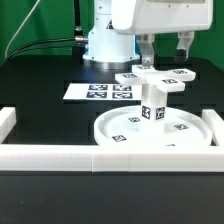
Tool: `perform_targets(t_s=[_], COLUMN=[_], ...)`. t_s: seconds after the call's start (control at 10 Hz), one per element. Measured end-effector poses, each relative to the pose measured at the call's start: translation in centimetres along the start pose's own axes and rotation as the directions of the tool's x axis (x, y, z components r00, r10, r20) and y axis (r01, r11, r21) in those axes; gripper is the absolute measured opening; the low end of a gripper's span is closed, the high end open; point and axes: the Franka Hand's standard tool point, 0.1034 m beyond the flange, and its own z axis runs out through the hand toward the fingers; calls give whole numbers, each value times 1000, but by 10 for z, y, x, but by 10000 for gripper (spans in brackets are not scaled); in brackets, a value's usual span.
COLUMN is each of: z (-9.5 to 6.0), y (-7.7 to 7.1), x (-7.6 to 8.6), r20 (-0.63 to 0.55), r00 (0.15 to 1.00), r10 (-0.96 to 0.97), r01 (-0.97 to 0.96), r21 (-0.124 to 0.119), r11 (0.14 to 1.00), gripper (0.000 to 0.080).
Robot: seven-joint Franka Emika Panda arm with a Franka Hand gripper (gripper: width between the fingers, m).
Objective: Assemble round table
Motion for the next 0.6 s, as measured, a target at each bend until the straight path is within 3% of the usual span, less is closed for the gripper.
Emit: perform_targets(t_s=[0.3,0.6], z=[0,5], y=[2,-1], x=[-2,-9], r20=[8,42], r00=[989,921], r10=[-147,-388], r01=[147,389], r21=[-6,-6], r11=[989,921], gripper=[649,649])
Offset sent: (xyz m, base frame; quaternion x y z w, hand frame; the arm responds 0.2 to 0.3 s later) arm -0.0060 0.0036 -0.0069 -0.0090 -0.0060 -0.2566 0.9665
